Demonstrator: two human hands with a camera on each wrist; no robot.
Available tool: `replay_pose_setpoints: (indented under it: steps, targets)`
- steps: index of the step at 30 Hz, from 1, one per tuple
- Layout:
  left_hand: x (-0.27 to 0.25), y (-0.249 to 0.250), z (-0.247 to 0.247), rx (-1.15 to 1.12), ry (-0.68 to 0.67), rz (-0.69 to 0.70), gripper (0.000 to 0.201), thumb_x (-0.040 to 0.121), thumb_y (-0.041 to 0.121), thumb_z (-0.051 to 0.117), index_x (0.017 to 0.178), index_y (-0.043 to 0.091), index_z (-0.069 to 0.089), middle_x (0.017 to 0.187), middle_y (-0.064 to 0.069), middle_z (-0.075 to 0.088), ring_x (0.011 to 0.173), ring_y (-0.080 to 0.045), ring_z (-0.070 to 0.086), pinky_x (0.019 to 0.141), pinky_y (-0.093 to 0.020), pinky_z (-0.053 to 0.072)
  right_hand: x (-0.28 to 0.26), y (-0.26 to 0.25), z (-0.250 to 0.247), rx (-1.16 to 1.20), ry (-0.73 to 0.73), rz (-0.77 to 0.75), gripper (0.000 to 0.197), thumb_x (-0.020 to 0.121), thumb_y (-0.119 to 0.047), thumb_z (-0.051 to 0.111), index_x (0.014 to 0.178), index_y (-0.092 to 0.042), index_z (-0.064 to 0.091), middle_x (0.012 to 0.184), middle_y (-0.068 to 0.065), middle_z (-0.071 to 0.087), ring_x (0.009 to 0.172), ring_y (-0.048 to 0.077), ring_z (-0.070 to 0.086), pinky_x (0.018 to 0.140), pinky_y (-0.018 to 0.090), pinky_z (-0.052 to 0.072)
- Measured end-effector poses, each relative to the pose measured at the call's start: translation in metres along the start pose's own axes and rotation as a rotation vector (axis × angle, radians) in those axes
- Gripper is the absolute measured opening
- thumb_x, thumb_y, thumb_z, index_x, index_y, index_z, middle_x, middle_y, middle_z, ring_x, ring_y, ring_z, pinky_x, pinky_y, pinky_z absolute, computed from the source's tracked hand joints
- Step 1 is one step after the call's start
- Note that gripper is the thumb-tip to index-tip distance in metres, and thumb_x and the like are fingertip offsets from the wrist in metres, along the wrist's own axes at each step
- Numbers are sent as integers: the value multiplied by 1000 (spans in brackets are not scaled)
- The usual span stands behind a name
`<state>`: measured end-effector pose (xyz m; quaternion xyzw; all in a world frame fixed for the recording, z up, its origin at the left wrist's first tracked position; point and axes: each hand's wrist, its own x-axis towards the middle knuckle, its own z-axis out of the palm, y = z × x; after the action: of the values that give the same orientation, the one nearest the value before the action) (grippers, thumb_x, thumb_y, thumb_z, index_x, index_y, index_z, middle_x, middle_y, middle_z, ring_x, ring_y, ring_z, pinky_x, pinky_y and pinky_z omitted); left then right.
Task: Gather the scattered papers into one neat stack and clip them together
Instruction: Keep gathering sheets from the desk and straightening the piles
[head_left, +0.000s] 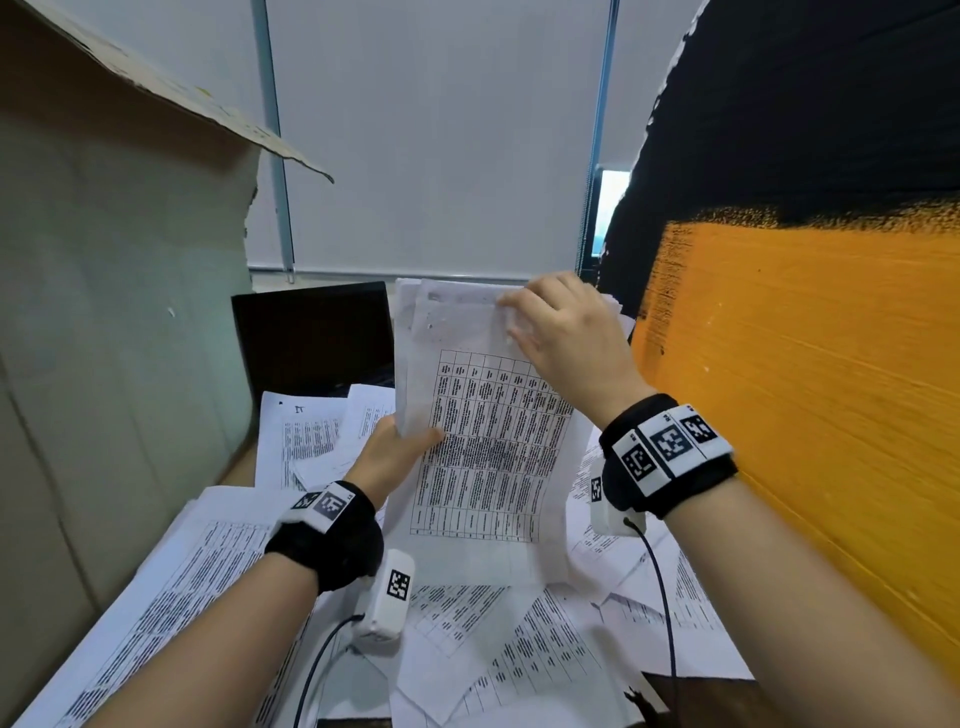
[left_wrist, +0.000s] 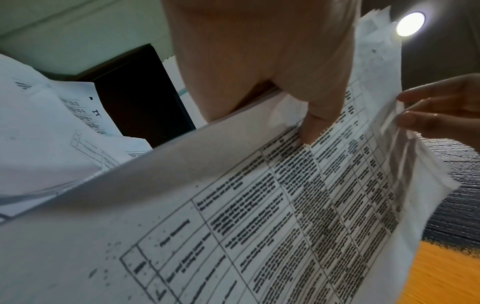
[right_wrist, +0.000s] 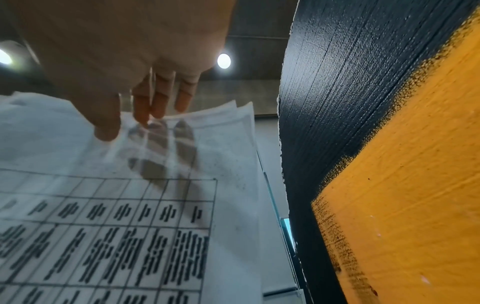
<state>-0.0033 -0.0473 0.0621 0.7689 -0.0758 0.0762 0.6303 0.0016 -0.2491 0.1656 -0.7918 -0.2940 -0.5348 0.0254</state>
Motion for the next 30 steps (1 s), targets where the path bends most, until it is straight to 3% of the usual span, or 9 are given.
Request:
replay_pose_setpoints:
  steps: [8,10,13,18,22,24,26,28,30]
  targets:
    - [-2,-4,-4,-67,-16,-28,17,92,11,55,107,18,60,109,-1,66,104,-19,60,95,-35,43,-6,7,-4,106,-161,234,23,86,-27,65,108,-20,59,98,-5,63,98,17,56,94,35,35]
    - [-1,-4,-3,-92,2,-24,15,92,10,56,101,21,61,104,1,67,99,-14,61,90,-30,44,-5,9,-9,192,-255,244,7,86,-19,62,93,-19,58,91,-6,63,92,15,56,94,34,43]
    - [0,-5,-2,-95,34,-22,13,91,13,59,101,21,61,103,0,67,96,-12,61,90,-30,43,-4,8,-17,421,-459,256,14,80,-7,57,80,-21,54,80,-8,61,80,12,59,78,39,55]
    - [1,-7,-1,-93,47,1,22,91,16,61,112,10,65,106,-7,71,97,-21,67,79,-26,51,7,9,-22,280,-178,267,7,93,-20,57,98,-21,62,93,-5,69,91,15,63,91,41,50]
    - [0,-6,3,-75,95,8,25,93,24,57,116,13,61,100,3,67,92,-12,62,79,-27,46,4,16,-12,37,-113,504,58,85,-43,67,134,-22,45,139,4,46,130,22,39,109,41,31]
    - [0,-6,4,-125,159,-13,24,93,26,55,114,15,58,96,6,65,95,-16,60,82,-30,44,-12,21,-8,340,-84,841,89,79,-44,74,148,-16,26,152,9,29,139,23,30,113,38,28]
    - [0,-6,3,-189,220,-1,19,93,25,55,109,16,59,95,4,65,101,-24,61,82,-31,46,-37,19,-6,850,-186,1154,96,77,-44,75,150,-9,24,149,10,37,133,23,39,108,36,33]
    - [1,-1,4,-262,256,71,19,93,25,57,110,16,59,98,2,67,103,-24,63,83,-32,50,-56,11,-2,1156,-437,1197,73,78,-45,72,138,-12,45,123,1,58,117,17,52,105,38,39]
    - [2,13,9,-257,305,224,38,88,31,64,120,15,53,105,4,65,100,-8,63,90,-27,49,-61,-1,4,1193,-427,1079,43,84,-36,70,122,-21,58,105,-15,64,109,7,59,101,30,41]
